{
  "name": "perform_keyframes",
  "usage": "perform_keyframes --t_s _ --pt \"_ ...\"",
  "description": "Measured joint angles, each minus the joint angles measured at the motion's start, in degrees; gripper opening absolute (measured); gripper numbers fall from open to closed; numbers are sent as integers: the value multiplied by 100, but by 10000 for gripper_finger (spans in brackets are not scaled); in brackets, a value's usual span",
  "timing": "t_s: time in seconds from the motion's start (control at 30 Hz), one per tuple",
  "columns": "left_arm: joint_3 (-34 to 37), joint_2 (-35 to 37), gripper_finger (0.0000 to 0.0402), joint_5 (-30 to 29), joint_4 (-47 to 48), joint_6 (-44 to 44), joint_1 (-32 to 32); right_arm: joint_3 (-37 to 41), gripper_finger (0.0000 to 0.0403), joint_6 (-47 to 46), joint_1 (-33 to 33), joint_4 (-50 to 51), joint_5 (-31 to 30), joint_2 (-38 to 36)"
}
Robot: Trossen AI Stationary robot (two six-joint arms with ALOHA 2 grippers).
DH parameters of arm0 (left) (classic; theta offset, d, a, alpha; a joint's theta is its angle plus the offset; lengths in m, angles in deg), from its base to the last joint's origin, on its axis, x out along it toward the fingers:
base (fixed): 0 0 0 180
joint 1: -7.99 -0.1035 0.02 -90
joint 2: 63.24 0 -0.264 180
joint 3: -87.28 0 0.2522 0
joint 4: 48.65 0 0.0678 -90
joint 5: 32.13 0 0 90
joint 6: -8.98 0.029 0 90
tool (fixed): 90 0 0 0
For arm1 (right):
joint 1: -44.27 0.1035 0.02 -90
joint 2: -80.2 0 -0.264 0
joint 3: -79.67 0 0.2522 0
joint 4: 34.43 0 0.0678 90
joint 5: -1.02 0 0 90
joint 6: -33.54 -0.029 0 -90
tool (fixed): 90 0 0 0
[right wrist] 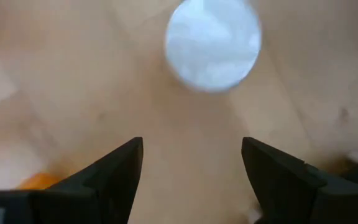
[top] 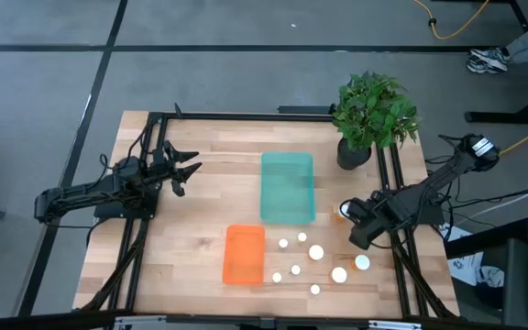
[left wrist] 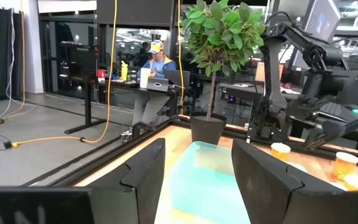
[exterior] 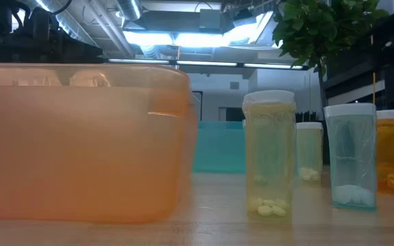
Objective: Pick and place medicine bottles into bin by pill shape (circle, oval)
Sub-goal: Put the top center big orange pill bottle into the green bin
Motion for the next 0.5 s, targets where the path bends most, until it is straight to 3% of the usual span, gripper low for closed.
perform_keyframes --t_s 0.5 --pt "-1 0 177 2 11 2 2 0 275 785 -564 -654 -178 512"
